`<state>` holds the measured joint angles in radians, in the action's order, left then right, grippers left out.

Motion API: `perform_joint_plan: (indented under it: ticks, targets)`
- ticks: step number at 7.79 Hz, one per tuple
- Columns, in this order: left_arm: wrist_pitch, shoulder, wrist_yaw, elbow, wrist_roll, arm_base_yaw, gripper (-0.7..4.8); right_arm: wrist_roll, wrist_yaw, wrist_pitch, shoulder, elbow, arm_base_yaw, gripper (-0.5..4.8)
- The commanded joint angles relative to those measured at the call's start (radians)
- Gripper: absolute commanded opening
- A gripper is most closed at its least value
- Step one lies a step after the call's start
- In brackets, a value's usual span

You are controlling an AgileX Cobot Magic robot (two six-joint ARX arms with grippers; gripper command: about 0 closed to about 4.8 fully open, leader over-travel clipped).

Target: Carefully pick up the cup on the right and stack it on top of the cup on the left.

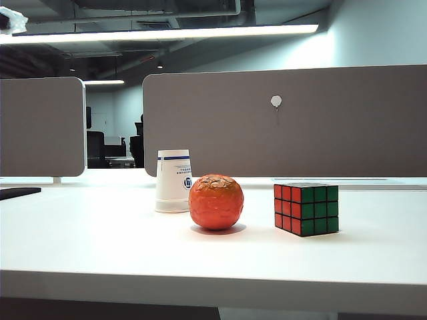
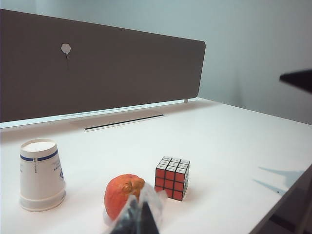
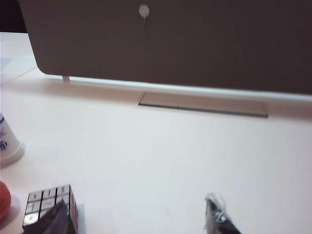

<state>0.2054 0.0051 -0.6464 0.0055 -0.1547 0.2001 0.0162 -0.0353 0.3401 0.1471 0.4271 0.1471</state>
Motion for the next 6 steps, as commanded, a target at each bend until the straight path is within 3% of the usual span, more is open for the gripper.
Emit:
perform_joint_plan:
  ticks: [1, 2, 6]
  targets:
    - [0.007, 0.000, -0.001, 0.003, -0.003, 0.000, -0.04, 0.220, -0.059, -0.277, -0.003, -0.113, 0.000, 3.60]
    - [0.005, 0.000, -0.001, 0.003, -0.003, 0.000, -0.04, 0.216, -0.105, -0.284, -0.003, -0.186, 0.000, 3.60]
    - [0.005, 0.000, -0.001, 0.003, -0.003, 0.000, -0.04, 0.185, -0.101, -0.286, -0.004, -0.315, 0.000, 3.59]
